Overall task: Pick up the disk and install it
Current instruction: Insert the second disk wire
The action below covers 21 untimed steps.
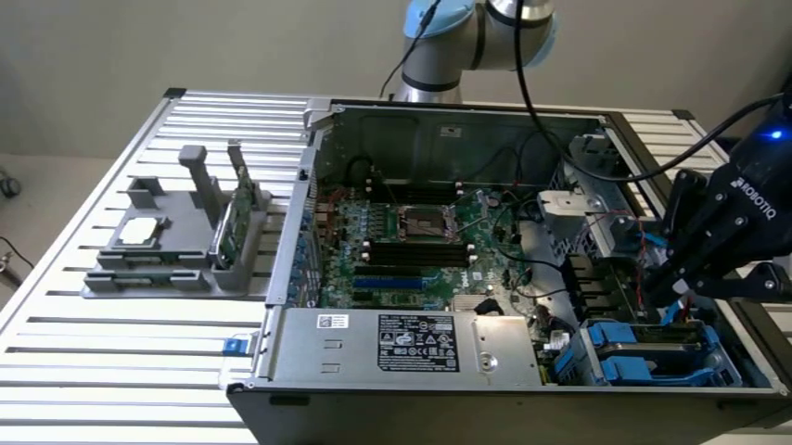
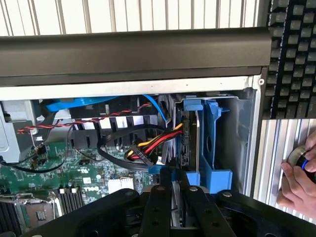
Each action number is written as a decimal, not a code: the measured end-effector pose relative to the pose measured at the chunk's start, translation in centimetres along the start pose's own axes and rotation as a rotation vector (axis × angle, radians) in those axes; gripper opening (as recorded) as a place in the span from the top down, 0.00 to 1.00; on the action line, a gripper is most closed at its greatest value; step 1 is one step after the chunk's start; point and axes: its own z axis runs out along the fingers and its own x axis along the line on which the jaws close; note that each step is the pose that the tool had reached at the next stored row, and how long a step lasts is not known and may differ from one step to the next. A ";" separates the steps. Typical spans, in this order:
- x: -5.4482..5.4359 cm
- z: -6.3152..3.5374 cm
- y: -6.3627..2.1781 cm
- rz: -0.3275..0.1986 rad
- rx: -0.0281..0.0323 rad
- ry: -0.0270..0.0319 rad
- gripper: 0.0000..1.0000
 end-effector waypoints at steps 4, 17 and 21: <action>0.0 0.58 0.26 0.000 0.0000 -0.0003 0.84; -1.3 1.25 0.64 -0.003 0.0001 0.0038 0.84; -1.4 1.67 0.72 -0.007 0.0002 0.0086 0.84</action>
